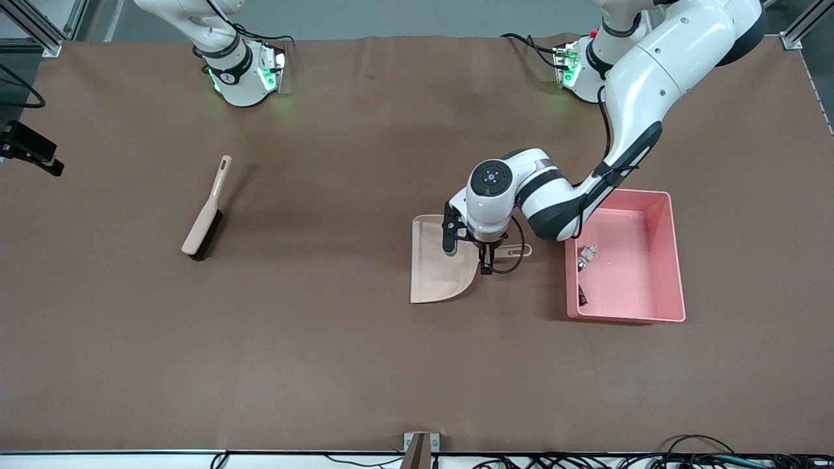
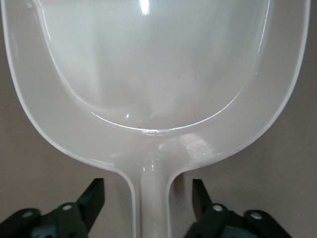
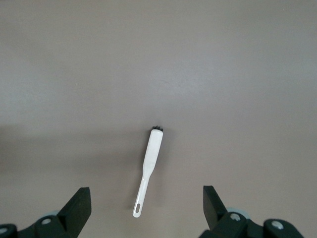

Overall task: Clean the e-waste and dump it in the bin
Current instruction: 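Lower the dustpan onto the table and open the left gripper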

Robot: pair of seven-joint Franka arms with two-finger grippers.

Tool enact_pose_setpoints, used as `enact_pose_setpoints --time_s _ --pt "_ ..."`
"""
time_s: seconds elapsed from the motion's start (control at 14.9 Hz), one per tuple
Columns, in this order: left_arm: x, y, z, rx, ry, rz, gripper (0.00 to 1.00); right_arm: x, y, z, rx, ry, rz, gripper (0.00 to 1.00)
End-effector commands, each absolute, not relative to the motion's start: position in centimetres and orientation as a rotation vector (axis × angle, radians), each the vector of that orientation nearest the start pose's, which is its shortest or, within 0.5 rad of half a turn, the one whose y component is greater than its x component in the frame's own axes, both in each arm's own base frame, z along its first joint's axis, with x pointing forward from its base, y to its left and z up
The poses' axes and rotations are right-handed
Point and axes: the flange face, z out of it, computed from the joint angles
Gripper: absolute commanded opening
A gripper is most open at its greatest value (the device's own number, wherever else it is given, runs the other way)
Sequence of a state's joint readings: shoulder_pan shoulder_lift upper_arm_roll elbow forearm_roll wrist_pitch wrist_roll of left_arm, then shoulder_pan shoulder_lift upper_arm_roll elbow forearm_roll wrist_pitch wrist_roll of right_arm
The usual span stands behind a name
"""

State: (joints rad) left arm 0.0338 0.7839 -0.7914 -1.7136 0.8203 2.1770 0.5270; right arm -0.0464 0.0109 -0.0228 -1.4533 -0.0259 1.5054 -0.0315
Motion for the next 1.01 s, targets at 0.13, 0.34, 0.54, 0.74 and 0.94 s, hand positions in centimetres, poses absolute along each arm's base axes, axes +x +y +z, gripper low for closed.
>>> enact_pose_setpoints --time_s 0.13,0.34,0.54,0.74,0.94 --pt "57.5 -37.5 28.3 -2.230 2.043 -0.015 1.00 55.0 -4.3 66.7 -3.177 0.077 -0.085 1.00" --pt "60.9 -35.5 33.7 -2.485 1.750 0.024 1.00 55.0 -4.4 66.7 -3.177 0.082 -0.083 1.00" --pt "61.2 -34.4 38.5 -2.786 1.238 0.013 1.00 54.8 -4.4 66.7 -3.177 0.082 -0.070 1.00" --pt "60.8 -33.9 41.6 -2.896 0.856 -0.049 1.00 54.8 -4.6 66.5 -3.177 0.087 -0.063 1.00" --pt "60.0 -33.4 44.8 -2.956 0.442 -0.106 1.00 54.7 -4.5 66.6 -3.176 0.085 -0.061 1.00"
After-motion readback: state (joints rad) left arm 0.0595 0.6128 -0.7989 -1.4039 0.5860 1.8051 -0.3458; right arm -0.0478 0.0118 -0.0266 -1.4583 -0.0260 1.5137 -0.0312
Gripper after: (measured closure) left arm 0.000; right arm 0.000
